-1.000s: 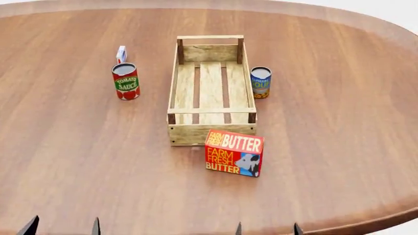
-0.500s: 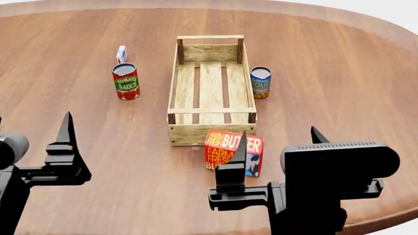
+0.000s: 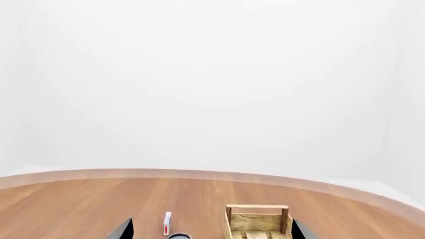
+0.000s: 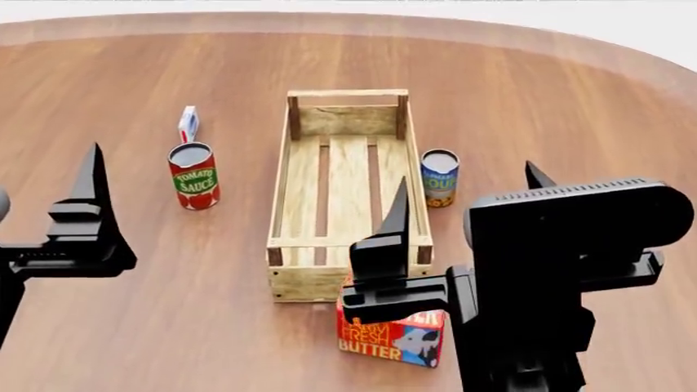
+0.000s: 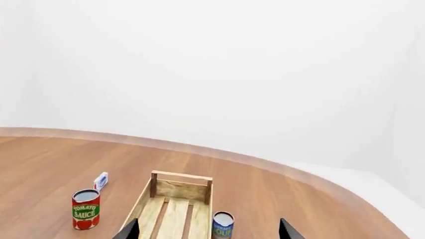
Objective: Pick up the butter and put it in the tray.
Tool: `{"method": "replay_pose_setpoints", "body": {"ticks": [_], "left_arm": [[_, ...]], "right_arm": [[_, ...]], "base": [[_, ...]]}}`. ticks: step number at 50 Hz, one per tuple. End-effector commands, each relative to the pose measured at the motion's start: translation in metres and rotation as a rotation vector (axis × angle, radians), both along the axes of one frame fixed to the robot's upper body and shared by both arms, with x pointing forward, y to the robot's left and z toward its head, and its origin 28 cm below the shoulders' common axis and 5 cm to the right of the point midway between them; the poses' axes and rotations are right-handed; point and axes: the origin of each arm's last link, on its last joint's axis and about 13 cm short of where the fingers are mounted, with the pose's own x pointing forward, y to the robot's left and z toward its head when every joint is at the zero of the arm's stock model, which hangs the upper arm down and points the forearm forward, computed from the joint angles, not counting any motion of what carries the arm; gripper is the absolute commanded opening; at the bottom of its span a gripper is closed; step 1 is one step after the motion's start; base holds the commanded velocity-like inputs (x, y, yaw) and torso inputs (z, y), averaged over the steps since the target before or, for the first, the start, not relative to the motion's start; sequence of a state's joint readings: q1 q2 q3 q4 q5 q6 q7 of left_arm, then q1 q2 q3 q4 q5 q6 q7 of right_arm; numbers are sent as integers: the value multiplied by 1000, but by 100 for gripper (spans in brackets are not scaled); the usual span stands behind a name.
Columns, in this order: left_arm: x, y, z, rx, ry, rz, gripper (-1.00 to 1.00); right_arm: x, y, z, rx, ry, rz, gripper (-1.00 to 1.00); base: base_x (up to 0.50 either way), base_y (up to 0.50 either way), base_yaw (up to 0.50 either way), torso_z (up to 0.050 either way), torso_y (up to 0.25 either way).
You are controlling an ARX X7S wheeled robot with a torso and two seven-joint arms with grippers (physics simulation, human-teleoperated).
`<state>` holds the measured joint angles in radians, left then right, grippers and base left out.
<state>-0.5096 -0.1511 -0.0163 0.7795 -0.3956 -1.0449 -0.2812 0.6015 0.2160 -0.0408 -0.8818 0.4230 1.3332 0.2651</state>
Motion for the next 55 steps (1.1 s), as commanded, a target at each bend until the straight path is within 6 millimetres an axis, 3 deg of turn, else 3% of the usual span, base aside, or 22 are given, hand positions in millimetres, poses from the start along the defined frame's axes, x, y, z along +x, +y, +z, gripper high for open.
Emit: {"method": "replay_pose_setpoints", "body": {"ticks": [1,33,48,55], "left_arm": [[0,1,1,-1,-3,-1,100],[-1,2,0,10,-8,-11,100],[-1,3,1,9,-11,-9,100],[-1,3,1,10,-11,-8,100]], "right_arm": [[-1,0,2,-6,-2,9,100],[4,4,-4,-11,12,39,100],[2,6,-6,-43,4,93,100],[5,5,-5,11,25,32,100]], "base": [[500,0,0,0,0],[500,0,0,0,1],[70,0,0,0,1],[175,0,0,0,0]]}}
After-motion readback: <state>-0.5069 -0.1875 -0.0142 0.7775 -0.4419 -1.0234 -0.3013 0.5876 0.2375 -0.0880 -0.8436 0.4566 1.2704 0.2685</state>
